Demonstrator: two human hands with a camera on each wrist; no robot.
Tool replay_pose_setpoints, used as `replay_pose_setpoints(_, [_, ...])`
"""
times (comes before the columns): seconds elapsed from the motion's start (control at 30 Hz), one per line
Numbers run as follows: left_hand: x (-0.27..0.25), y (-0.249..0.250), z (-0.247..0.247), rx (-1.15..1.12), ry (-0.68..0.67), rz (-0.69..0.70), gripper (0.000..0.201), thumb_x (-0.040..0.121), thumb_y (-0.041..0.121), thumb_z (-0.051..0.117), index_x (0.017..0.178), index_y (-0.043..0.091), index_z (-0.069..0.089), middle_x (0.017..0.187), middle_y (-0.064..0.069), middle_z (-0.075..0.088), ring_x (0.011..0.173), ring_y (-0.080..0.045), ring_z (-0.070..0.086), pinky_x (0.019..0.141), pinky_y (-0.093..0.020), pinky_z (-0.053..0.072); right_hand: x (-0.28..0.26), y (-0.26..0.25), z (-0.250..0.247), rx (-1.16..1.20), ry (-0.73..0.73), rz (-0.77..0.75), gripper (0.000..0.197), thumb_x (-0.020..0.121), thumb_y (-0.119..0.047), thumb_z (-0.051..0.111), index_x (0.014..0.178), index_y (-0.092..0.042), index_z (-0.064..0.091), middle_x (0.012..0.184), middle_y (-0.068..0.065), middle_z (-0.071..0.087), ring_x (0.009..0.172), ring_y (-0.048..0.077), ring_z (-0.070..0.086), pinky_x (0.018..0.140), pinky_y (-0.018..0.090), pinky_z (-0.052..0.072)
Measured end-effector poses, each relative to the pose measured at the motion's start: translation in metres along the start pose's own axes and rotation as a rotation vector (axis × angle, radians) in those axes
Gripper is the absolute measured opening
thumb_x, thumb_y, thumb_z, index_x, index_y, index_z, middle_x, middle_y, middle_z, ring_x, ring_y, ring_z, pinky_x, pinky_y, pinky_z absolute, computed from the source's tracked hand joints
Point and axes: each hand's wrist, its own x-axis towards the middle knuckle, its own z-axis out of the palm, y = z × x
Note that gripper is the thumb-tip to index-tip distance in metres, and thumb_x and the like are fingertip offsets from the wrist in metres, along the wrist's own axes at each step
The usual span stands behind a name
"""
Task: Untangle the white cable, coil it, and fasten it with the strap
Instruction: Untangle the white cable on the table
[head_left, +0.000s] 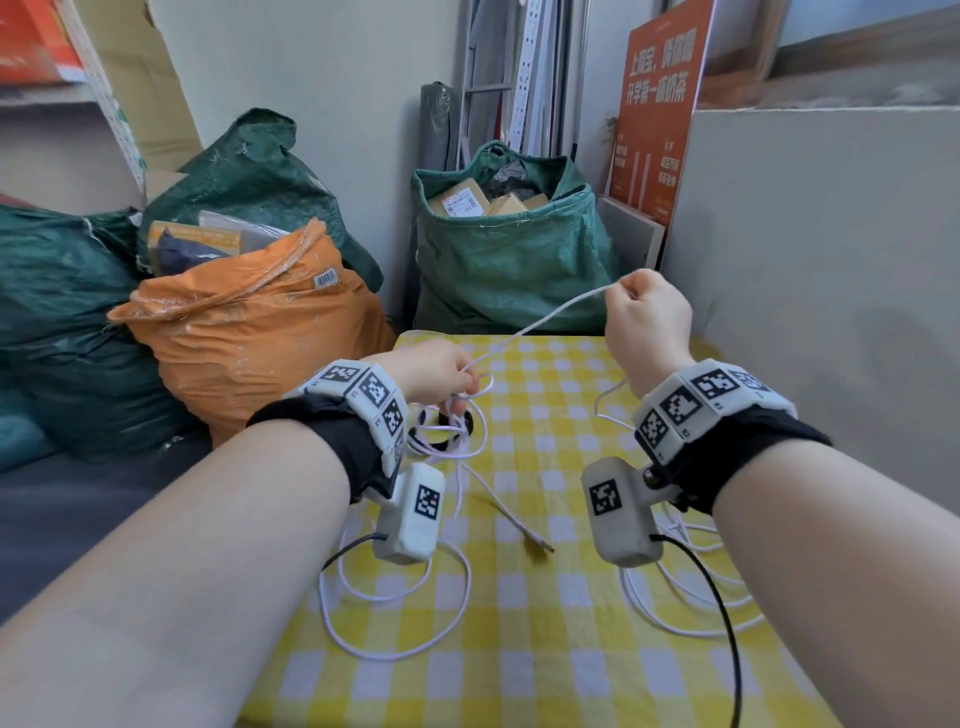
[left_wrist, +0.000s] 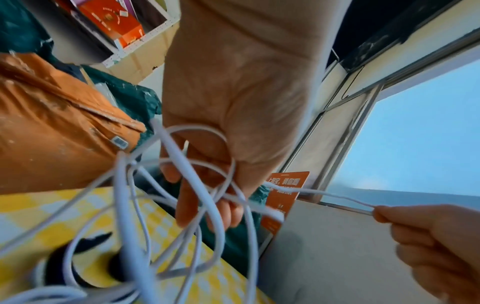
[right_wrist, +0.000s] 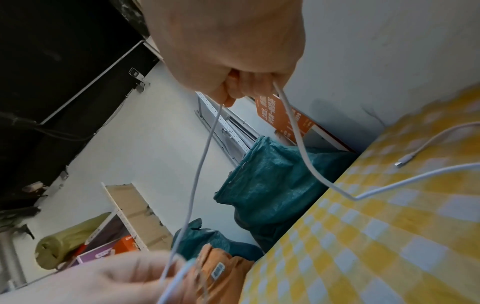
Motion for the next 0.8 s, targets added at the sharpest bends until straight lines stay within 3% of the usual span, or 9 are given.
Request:
replay_pose_setpoints(0.1, [-0.007,-0.008,-0.001,0.09,-0.107,-0.099,0.014,0.091,0.016,0.052,0.086,0.015,0.064,0.07,0.003,0.067,0.065,-0.013,0.057,0.051,-0.016,0.042,0.003,0.009,-0.004,-0.092,0.047,0.048,0.021,0.095,-0.019,0.039,0.092,-0.012,0.058,0.085,0.002,0.054,0.078,0.022,0.048,0.067,0.027,0.033])
replay_pose_setpoints(0.17, [-0.014,-0.009,-0.004,0.202,-0.161,-0.152,0.011,0.087,0.02,0.058,0.082,0.018,0.068,0.066,0.007,0.065,0.054,-0.006,0.055,0.04,-0.01,0.035,0.004,0.014,-0.005,-0.137,0.067,0.095,0.024,0.097,-0.02,0.037,0.1,-0.01,0.059,0.092,0.005,0.054,0.085,0.025,0.047,0.07,0.026,0.031])
replay_pose_setpoints(0.23, [-0.017,-0.012,-0.01,0.281,-0.198,-0.195,0.01,0.084,0.025,0.064,0.08,0.019,0.07,0.056,0.009,0.059,0.04,-0.003,0.05,0.039,-0.012,0.035,0.005,0.017,-0.007,-0.168,0.089,0.151,0.027,0.097,-0.019,0.036,0.107,-0.009,0.059,0.103,0.011,0.059,0.095,0.03,0.051,0.072,0.025,0.03])
replay_pose_setpoints(0.33, [-0.018,-0.019,-0.016,0.28,-0.231,-0.245,0.016,0.085,0.031,0.067,0.084,0.016,0.073,0.061,0.004,0.062,0.053,-0.012,0.056,0.046,-0.018,0.042,0.006,0.025,-0.009,-0.215,0.095,0.211,0.028,0.096,-0.018,0.036,0.11,-0.008,0.058,0.116,0.015,0.06,0.105,0.032,0.052,0.074,0.026,0.03])
replay_pose_setpoints(0.43, [-0.018,-0.025,-0.015,0.162,-0.182,-0.254,0.017,0.09,0.031,0.061,0.082,0.02,0.071,0.073,0.003,0.066,0.061,-0.014,0.061,0.045,-0.018,0.045,0.009,0.032,-0.01,-0.285,0.041,0.311,0.028,0.095,-0.014,0.038,0.114,-0.005,0.058,0.121,0.018,0.059,0.11,0.033,0.053,0.074,0.027,0.03])
replay_pose_setpoints(0.5, [-0.017,-0.029,-0.015,0.121,-0.121,-0.211,0.02,0.091,0.03,0.057,0.089,0.017,0.072,0.078,0.001,0.069,0.052,-0.01,0.055,0.047,-0.018,0.042,0.012,0.038,-0.009,-0.356,-0.055,0.35,0.028,0.093,-0.011,0.04,0.113,-0.003,0.059,0.121,0.021,0.059,0.11,0.034,0.054,0.074,0.028,0.032])
replay_pose_setpoints(0.6, [-0.015,-0.03,-0.017,0.093,-0.007,-0.193,0.032,0.092,0.026,0.052,0.084,0.003,0.073,0.075,-0.007,0.07,0.044,-0.011,0.048,0.046,-0.02,0.038,0.017,0.045,-0.004,-0.424,-0.195,0.336,0.032,0.093,-0.009,0.043,0.12,-0.006,0.059,0.122,0.017,0.06,0.11,0.034,0.057,0.079,0.03,0.041])
replay_pose_setpoints(0.7, [-0.012,-0.024,-0.016,0.028,0.027,-0.185,0.035,0.096,0.02,0.043,0.088,-0.002,0.069,0.069,-0.008,0.067,0.046,-0.014,0.046,0.039,-0.016,0.036,0.017,0.049,0.0,-0.301,-0.301,0.27,0.047,0.095,-0.012,0.046,0.141,-0.017,0.04,0.131,0.01,0.056,0.108,0.028,0.058,0.087,0.034,0.046])
replay_pose_setpoints(0.8, [-0.008,-0.018,-0.014,-0.023,0.008,-0.191,0.033,0.096,0.014,0.04,0.098,-0.004,0.066,0.063,-0.007,0.064,0.043,-0.014,0.045,0.035,-0.015,0.033,0.017,0.05,0.0,-0.132,-0.356,0.239,0.059,0.094,-0.013,0.047,0.148,-0.026,0.027,0.133,0.001,0.051,0.085,0.019,0.057,0.066,0.031,0.047])
